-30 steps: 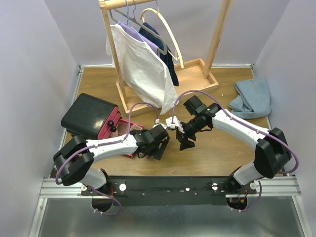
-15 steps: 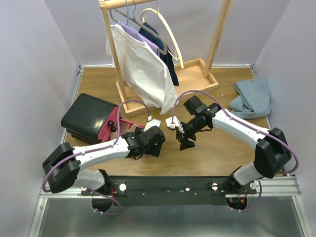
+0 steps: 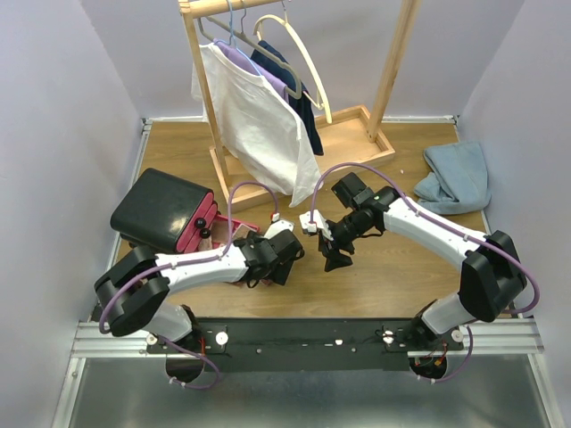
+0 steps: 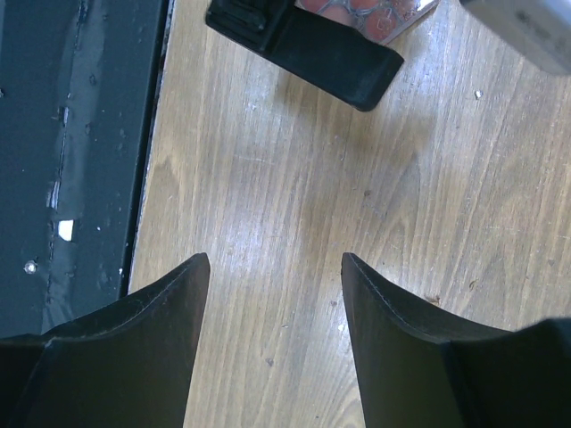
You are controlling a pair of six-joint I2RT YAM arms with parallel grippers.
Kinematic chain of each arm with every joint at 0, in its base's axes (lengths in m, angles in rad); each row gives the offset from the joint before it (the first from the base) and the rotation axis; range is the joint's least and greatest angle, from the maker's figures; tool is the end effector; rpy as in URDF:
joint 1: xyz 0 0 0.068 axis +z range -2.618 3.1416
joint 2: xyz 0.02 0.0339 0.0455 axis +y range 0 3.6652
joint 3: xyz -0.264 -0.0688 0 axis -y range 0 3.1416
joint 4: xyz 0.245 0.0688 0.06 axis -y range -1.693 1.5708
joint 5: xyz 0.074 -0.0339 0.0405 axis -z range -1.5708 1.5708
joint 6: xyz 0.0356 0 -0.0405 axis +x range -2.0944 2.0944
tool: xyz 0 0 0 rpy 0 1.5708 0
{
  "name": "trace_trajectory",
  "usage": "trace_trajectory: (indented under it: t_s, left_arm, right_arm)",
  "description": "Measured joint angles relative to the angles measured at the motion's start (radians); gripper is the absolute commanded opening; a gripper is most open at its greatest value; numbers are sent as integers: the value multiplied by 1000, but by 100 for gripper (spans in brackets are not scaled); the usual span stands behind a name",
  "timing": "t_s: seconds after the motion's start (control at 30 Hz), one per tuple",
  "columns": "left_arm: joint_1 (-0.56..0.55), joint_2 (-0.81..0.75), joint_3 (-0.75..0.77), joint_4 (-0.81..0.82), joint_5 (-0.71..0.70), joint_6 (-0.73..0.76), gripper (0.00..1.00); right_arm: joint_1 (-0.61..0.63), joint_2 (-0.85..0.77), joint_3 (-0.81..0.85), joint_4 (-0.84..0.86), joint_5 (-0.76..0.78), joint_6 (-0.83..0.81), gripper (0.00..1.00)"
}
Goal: Organize the makeup
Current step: Pick up the makeup from the center of the board.
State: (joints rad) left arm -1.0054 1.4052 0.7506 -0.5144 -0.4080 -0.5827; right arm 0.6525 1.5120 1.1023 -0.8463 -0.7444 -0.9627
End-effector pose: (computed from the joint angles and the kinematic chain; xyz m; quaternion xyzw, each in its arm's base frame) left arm 0.1454 -0.2028 0.1741 0.1618 0.9467 -0.0002 0.2786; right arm 0.2111 0.1917 0.2392 -0.7042 0.5948 0.3323 0.1997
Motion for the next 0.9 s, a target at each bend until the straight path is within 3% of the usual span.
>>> trace_trajectory:
  t_s: [0.43,0.9]
  left_arm:
    - [16,79,43,-5,0,32,96]
    - [26,60,14,81,185,35,92]
  right_arm:
    - [0,0,0,0,1,0,69]
    - [-6,0,0,0,7,0,68]
